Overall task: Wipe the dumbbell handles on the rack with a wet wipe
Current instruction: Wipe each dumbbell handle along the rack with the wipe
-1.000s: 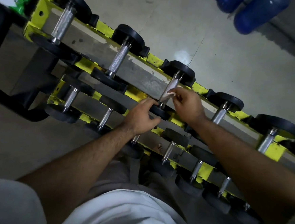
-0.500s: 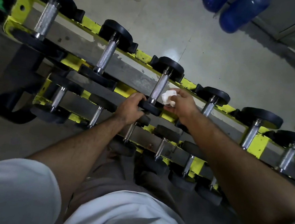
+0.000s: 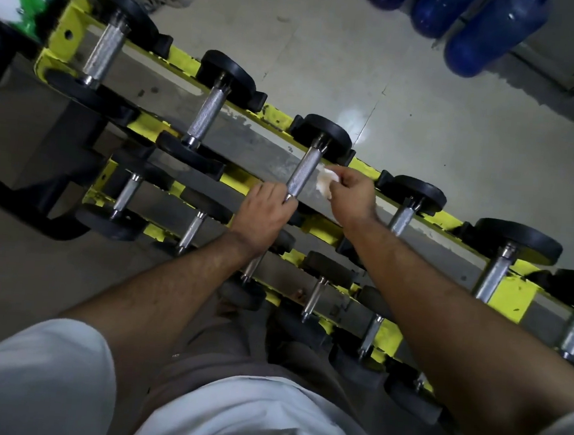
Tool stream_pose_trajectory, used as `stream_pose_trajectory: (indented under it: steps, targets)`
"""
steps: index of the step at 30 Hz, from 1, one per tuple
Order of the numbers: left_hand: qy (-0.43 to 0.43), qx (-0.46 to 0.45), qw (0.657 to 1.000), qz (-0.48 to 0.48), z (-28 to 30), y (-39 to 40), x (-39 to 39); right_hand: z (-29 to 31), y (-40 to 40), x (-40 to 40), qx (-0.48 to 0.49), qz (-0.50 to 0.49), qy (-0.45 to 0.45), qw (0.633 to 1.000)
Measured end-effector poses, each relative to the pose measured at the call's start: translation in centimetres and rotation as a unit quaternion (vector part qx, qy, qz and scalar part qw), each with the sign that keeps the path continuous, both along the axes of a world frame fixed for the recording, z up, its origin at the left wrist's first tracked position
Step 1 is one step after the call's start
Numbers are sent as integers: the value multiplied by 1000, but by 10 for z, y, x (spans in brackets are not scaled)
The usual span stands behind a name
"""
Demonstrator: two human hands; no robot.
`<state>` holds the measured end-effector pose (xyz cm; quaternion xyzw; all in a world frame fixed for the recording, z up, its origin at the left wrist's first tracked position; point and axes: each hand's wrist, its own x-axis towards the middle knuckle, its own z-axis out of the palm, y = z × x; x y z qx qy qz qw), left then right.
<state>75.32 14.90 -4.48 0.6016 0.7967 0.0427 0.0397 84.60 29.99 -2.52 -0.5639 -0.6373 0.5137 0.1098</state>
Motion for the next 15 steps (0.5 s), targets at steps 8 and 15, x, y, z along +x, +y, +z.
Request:
stream_pose_trajectory:
  steps: [8, 15]
  targets:
    - [-101, -60, 987, 110, 13, 11, 14, 4, 8, 1, 143, 136, -5, 980]
    - [-193, 3, 964, 183, 13, 4, 22, -9, 24, -15, 416, 316, -8, 852]
